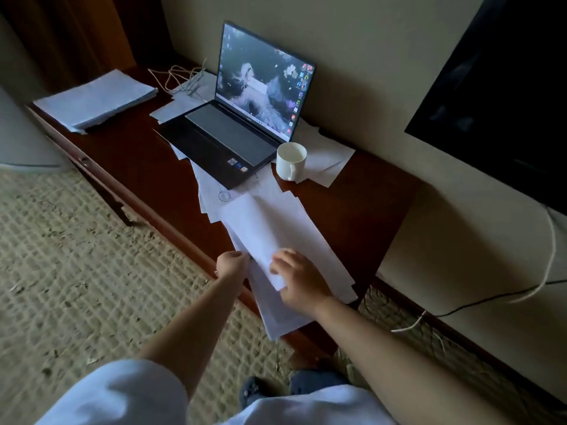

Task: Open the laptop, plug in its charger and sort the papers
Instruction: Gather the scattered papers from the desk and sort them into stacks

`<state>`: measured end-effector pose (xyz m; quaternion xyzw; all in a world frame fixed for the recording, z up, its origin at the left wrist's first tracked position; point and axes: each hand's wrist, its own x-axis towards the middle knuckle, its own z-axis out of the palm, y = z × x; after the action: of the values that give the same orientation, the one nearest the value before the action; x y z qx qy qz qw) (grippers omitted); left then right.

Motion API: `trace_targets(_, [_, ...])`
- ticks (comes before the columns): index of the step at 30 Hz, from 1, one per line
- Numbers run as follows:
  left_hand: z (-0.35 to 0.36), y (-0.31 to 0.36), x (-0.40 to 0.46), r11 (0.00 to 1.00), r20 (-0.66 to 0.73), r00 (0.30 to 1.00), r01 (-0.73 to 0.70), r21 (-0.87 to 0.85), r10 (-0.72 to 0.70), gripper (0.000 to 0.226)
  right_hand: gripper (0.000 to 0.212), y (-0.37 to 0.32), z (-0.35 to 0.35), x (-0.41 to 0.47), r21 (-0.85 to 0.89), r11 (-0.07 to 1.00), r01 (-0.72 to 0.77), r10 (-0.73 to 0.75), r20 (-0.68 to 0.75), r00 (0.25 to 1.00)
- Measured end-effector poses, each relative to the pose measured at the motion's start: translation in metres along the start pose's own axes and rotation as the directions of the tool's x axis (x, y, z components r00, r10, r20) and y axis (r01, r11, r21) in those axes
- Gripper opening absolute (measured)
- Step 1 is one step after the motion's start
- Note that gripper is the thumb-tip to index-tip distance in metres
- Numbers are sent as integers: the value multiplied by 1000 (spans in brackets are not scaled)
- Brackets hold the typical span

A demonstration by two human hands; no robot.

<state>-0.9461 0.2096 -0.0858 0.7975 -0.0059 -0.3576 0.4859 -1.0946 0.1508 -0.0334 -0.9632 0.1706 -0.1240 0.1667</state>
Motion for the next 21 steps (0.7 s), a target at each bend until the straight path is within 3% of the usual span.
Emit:
trace_targets(2, [-3,0,1,1000,4,1000,-7,-12,7,23,22,4,9,-7,-36,995,-91,96,204,974])
trace_targets(4, [-6,-3,1,998,38,999,6,-59,-4,20,27,12,12,-12,-79,987,-142,160,308,938])
trace_targets(9, [-9,-9,4,993,70,997,41,-108,-33,34,30,17,12,-16,-83,978,-191,208,331,920])
trace_targets(11, [-9,-7,2,992,73,996,53,-111,-45,34,31,14,12,-15,42,947,-317,300,226,927])
trace_targets(12, [-10,-6,1,992,76,996,62,-114,-53,34,32,12,11,-12,189,865,-465,463,58,885])
trace_targets(13, [-9,-5,2,991,79,995,71,-116,-62,34,34,9,6,-6,391,708,-589,674,-123,728])
trace_targets(14, [-9,-4,1,990,78,994,80,-119,-71,35,35,10,0,0,566,535,-628,829,-208,519])
trace_targets(15, [-9,-4,1,989,67,995,81,-125,-73,36,37,17,-4,4,667,392,-633,910,-182,372])
trace_targets(16, [-9,-4,0,989,55,996,81,-124,-75,35,39,26,-6,5,670,301,-678,942,-99,321])
trace_targets(17, [-10,-4,-1,989,46,996,82,-126,-77,31,40,35,-7,4,627,248,-739,948,0,318])
trace_targets(19, [-9,-3,-3,988,38,996,80,-135,-75,18,39,43,-3,-6,474,217,-854,941,132,312])
trace_targets(21, [-7,-2,-6,990,47,998,55,-129,-49,11,36,44,4,-16,251,220,-943,955,142,260])
